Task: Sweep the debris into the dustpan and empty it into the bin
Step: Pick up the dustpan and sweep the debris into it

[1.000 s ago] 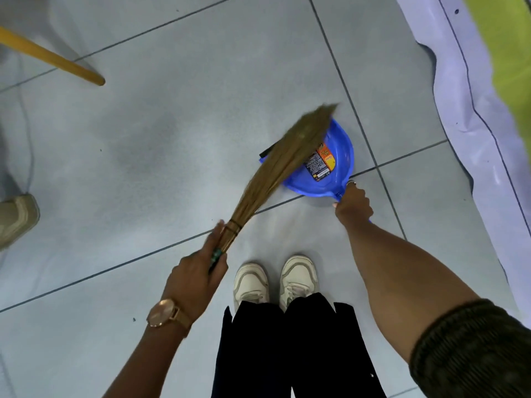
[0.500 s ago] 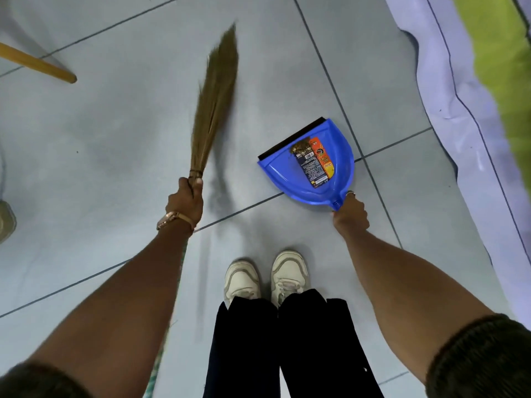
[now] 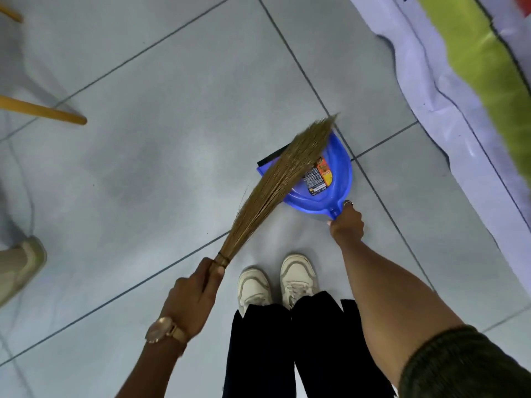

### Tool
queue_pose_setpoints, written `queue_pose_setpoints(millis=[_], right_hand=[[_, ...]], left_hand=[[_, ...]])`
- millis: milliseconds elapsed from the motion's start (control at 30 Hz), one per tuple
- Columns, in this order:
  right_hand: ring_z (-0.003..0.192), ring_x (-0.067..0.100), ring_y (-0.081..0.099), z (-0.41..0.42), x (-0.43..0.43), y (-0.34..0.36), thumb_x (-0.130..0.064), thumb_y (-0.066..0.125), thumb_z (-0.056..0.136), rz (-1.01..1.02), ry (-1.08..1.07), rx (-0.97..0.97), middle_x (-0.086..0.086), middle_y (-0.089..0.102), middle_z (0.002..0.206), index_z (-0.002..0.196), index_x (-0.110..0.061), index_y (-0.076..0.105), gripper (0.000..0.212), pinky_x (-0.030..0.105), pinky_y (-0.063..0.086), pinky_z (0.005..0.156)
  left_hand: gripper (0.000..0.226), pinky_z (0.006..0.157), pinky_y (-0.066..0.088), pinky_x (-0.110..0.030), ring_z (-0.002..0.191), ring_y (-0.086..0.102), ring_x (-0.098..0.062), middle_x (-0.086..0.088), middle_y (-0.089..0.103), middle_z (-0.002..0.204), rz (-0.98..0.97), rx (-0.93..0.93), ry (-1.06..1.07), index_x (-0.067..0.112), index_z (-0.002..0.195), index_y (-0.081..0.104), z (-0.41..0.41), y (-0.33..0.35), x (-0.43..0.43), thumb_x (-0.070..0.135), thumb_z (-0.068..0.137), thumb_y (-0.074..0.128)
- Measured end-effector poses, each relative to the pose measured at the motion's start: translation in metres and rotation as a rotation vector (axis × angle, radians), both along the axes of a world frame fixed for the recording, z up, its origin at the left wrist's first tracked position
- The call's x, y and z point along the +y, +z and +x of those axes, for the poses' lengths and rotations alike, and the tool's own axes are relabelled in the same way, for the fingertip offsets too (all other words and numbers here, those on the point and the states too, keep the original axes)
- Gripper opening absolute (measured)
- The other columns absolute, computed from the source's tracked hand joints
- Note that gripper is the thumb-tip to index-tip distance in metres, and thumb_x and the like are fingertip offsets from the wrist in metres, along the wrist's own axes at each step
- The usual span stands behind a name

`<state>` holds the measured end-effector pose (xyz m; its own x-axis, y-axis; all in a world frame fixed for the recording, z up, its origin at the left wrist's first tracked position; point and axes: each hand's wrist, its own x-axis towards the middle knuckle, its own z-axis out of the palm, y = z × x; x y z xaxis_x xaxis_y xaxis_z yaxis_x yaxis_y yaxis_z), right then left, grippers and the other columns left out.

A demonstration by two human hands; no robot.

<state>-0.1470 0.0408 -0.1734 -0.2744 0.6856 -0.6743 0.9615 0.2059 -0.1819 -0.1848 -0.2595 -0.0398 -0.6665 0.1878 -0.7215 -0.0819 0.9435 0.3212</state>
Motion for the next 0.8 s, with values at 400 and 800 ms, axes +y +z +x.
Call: queue_pose_setpoints(millis=[400, 800], right_hand=[[0.107, 0.036, 0.063, 0.107, -0.049, 0.216, -0.001, 0.057, 0.086, -0.082, -0.486, 0.128, 0.017, 0.064, 0.113, 0.113, -0.006, 0.051, 0.028, 0.039, 0.049, 0.090], [0.117, 0.039, 0.057, 0.300, -0.085, 0.366, -0.010, 0.056, 0.090, -0.065, -0.954, 0.080, 0.020, 0.057, 0.126, 0.122, -0.002, 0.048, 0.034, 0.042, 0.048, 0.094]], left_hand=[[0.053, 0.073, 0.049, -0.041, 0.096, 0.064, -0.042, -0.016, 0.069, 0.106, 0.043, 0.349, -0.053, 0.035, 0.148, 0.031, -0.003, 0.209, 0.052, 0.045, 0.097, 0.041], [0.060, 0.089, 0.047, -0.045, 0.109, 0.059, -0.037, -0.016, 0.054, 0.126, -0.076, 0.238, -0.859, 0.038, 0.153, 0.009, 0.117, 0.268, 0.154, 0.027, 0.100, 0.036]])
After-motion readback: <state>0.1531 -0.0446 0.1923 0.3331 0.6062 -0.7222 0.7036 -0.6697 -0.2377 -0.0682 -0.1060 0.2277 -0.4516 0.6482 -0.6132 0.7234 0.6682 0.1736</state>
